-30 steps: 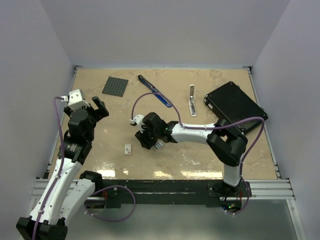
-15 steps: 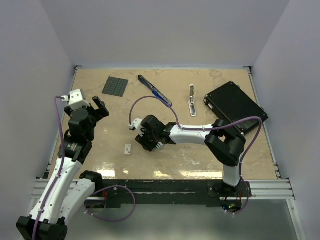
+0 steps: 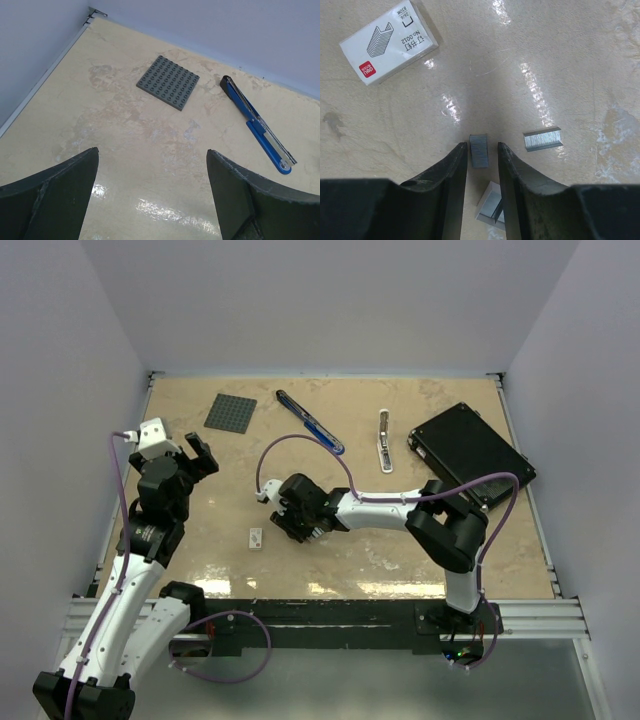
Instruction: Unload the staples from the stapler
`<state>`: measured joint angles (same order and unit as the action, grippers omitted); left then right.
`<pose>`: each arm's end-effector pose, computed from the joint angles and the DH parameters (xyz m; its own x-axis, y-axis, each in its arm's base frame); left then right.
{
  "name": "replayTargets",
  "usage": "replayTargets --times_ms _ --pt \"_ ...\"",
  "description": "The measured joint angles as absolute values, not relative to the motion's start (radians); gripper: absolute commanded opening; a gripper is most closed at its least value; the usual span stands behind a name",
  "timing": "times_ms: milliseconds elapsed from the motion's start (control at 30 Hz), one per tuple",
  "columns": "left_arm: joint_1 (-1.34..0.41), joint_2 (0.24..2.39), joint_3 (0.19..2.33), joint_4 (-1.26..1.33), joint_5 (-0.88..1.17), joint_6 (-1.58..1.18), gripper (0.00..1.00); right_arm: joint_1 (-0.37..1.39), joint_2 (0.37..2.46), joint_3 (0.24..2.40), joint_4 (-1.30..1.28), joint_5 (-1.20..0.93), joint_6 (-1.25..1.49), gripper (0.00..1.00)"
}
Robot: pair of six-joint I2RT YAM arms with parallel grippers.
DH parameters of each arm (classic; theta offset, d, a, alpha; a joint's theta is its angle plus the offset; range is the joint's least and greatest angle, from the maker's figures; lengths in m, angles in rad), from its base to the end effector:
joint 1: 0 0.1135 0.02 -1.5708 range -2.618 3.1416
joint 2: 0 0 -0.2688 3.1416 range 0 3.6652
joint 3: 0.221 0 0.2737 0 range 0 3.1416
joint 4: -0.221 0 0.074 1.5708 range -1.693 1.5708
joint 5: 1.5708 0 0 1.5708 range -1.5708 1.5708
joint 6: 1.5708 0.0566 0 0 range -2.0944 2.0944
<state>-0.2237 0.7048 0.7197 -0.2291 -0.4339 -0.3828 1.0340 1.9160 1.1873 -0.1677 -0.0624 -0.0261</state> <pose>0.2041 -0.0220 0.3250 -0.1178 -0.3207 -0.9398 -0.2623 0.9228 -0.2821 0.2177 0.3727 0.1315 -0.3764 -0.6834 -0.6255 -0.8877 0.4593 0.0324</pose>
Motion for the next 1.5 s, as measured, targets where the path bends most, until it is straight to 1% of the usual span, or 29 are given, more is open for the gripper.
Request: replayTargets --times_ms 100,300,667,1233,1333,1400,1500 --pt "-0.224 0.705 0.72 -0.229 -0.434 -0.383 0.93 1.035 1.916 1.187 -0.168 -0.061 -0.025 0.28" --pt "-0.224 0.705 0.72 -0.229 -0.434 -0.383 0.93 1.036 1.916 1.187 -0.168 -0.061 -0.018 0.25" --pt "-0.224 0.705 0.72 -0.229 -0.431 -0.383 0.93 1.036 1.913 1.187 -0.171 -0.07 0.012 0.24" --pt "-0.224 0.709 0.72 -0.229 -0.426 -0.383 0.93 1.035 1.735 1.159 -0.199 -0.061 0.063 0.26" --pt "-0.224 0.709 0.72 -0.229 -0.426 -0.383 0.93 1.032 1.728 1.131 -0.207 -0.061 0.068 0.3" --pt "-0.224 0.709 0.72 -0.229 -0.426 -0.383 0.93 1.032 1.728 1.117 -0.215 -0.061 0.07 0.35" --pt "-0.224 0.707 0.72 -0.229 -0.426 -0.383 0.93 1.031 1.728 1.113 -0.219 -0.053 0.086 0.37"
